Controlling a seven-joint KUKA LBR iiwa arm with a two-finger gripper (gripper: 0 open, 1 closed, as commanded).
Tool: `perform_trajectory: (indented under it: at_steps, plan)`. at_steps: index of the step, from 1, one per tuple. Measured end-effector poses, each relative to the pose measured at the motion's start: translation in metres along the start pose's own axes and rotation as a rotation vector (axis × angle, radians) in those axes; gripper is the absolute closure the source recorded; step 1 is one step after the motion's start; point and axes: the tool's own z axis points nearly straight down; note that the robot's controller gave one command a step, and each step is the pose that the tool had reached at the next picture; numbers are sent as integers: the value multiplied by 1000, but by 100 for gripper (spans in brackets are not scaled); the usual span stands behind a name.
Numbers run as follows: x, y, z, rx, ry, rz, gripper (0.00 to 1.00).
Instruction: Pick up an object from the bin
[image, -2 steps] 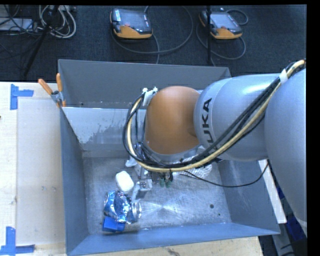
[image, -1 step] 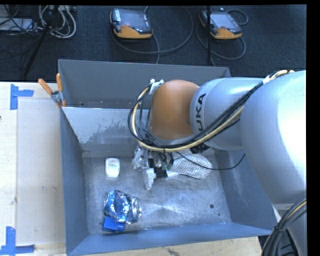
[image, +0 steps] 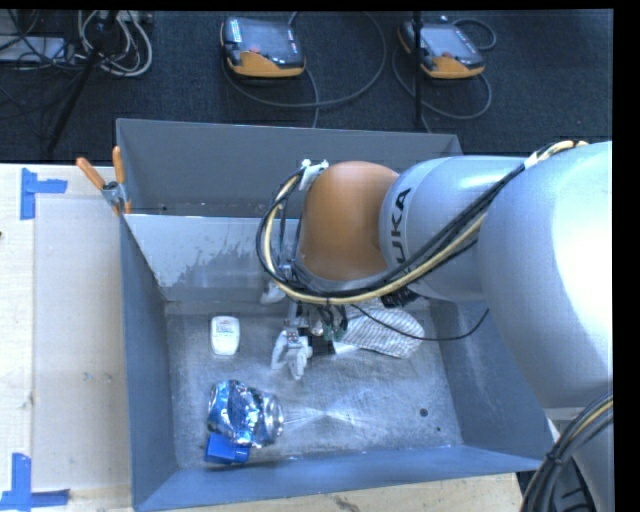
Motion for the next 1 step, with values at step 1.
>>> perform_trajectory:
  at_steps: [1]
  plan:
    - [0,0,0,0,2,0,0]
